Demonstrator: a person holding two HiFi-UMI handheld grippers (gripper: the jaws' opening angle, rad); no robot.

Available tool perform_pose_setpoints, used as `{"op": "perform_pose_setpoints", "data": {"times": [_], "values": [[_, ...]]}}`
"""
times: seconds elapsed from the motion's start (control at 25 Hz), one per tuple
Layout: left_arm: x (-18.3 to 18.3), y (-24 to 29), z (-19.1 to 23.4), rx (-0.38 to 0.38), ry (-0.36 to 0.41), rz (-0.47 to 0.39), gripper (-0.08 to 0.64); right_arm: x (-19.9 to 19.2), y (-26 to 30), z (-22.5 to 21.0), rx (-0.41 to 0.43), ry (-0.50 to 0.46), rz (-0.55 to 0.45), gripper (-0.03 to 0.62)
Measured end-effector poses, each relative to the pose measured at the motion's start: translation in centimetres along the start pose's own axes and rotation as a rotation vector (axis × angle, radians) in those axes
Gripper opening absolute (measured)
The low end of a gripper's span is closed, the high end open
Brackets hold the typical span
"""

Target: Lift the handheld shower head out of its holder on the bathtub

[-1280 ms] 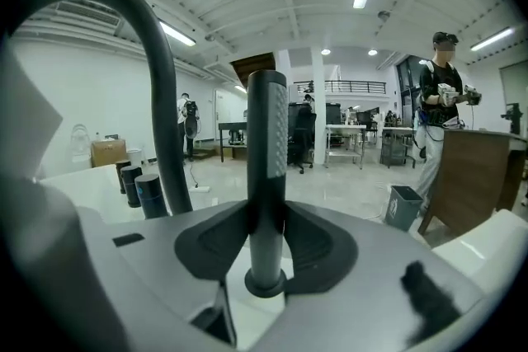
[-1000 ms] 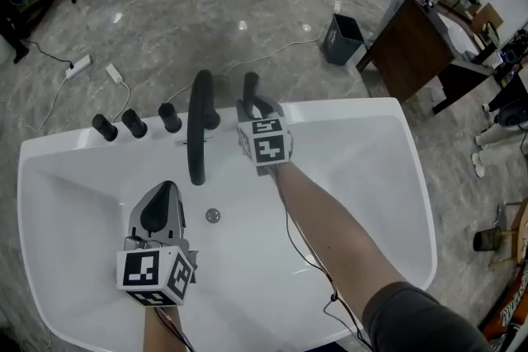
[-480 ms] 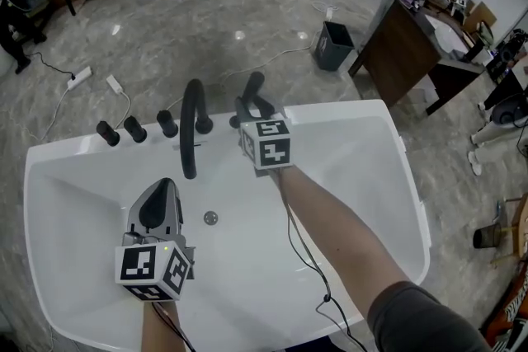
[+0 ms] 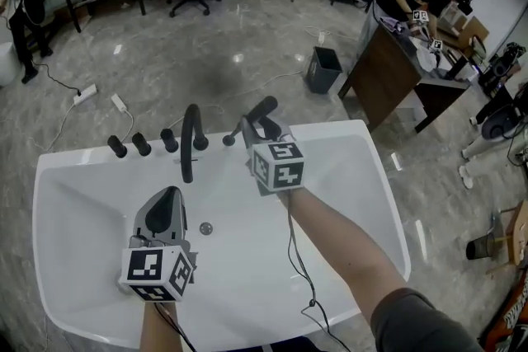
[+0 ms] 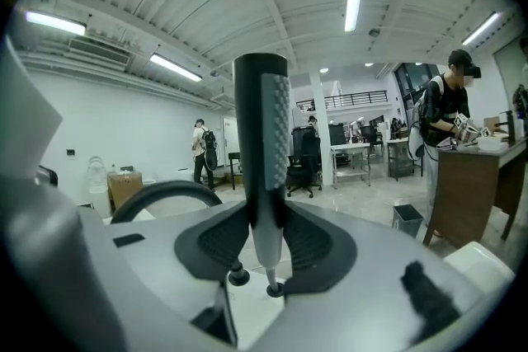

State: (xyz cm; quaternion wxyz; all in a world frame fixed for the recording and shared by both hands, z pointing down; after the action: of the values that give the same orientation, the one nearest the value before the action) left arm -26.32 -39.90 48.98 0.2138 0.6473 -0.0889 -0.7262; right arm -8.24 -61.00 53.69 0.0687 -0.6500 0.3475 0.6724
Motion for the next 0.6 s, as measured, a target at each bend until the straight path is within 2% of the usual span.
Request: {"op": "perform_pose_setpoints", "data": {"times": [0.28, 0.48, 0.6], "values": [[3.7, -4.9, -3.2, 0.015, 0.010, -0.044, 0.021, 3.6, -6.8, -0.1, 0.003, 0.008, -0.041, 0.138], [3.7, -8.8, -5.8, 0.028, -0.036, -0.047, 0.021, 5.6, -12.2, 0.0, 0.025, -0.008, -0.082, 0.139], [4.1, -10.8, -7.4, 0.046, -0.051, -0.047, 0.021, 6.1, -16.1, 0.1, 0.051, 0.018, -0.111, 0.138]]}}
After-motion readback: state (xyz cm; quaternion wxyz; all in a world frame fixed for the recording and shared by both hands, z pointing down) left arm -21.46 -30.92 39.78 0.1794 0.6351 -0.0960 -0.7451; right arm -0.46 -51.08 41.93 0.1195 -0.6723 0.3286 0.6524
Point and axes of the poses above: the fingertips, and each gripper's own axes: y forward along the fingers, z to its left, x out of its top, the point moved 7 cm from there along -y, backward along the fingers, and after that the axes turned 9 degrees about z, right-handed, at the moved point
